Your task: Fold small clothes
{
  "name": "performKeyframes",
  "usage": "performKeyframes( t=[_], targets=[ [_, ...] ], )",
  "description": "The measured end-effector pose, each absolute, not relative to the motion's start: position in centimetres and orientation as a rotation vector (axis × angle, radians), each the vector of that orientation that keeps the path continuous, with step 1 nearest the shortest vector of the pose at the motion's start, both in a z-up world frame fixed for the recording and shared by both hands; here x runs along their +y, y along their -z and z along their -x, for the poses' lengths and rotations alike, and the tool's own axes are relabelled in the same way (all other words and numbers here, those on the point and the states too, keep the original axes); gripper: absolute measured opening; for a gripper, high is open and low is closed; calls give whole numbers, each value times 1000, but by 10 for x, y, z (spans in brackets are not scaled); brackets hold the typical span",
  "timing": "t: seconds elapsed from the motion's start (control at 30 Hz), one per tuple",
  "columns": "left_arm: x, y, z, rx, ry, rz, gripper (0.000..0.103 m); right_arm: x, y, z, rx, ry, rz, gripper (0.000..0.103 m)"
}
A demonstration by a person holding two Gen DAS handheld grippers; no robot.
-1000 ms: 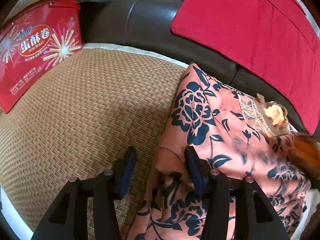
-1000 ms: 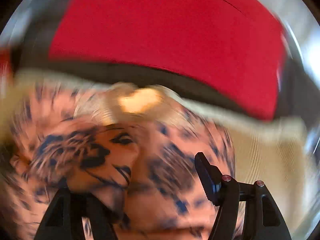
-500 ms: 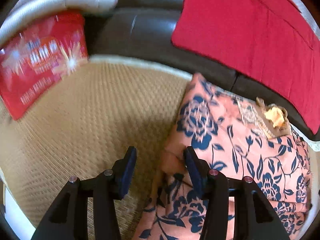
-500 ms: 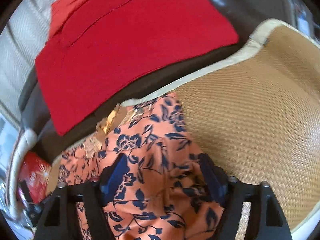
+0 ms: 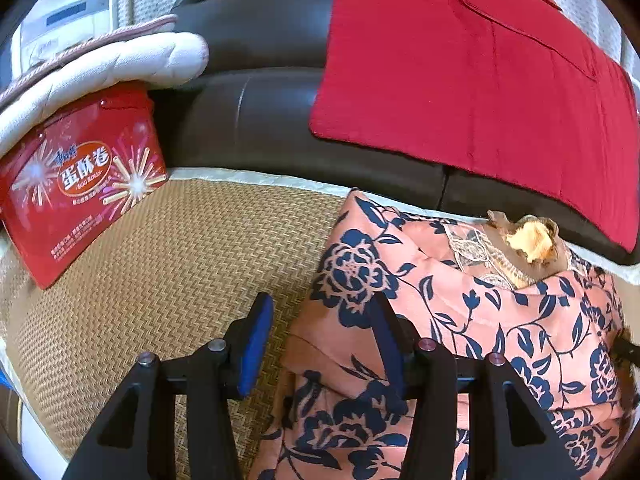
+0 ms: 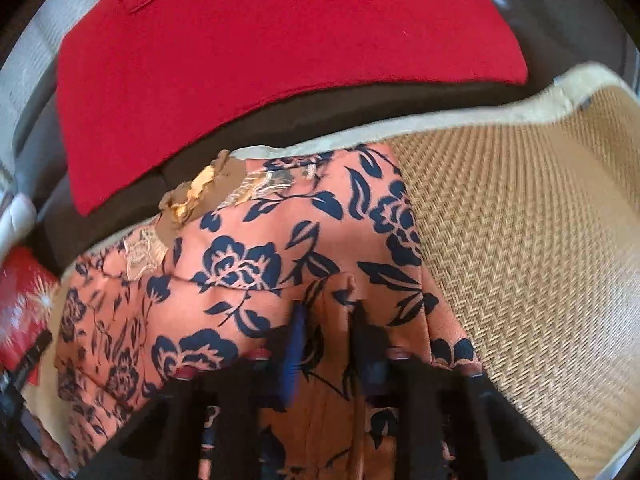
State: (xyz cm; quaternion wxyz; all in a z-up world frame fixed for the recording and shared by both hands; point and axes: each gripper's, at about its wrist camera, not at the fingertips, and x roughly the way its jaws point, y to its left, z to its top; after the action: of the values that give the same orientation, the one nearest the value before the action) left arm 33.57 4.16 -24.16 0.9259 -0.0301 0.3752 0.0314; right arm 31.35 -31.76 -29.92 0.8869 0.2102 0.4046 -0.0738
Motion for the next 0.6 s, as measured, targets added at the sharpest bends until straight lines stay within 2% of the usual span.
performKeyframes(
  t=[0.07,0.3,0.43,0.53,0.6],
  targets=[
    [40,241,-336,764,-62,63,52,-313,287,-307,796,133,-426,11],
    [27,239,-332,734,-69,37,52,-319,250,-303,624,155,-419,11],
    [16,248,-337,759,-73,-21,52,-329,271,-339,661,200,-439,11],
    [3,269,-345,857,-96,-118,52,-341,308,-364,785,219,-447,14],
    [-4,275,-346,871,-117,-183,52,-346,308,-362,765,203,-481,15]
  ],
)
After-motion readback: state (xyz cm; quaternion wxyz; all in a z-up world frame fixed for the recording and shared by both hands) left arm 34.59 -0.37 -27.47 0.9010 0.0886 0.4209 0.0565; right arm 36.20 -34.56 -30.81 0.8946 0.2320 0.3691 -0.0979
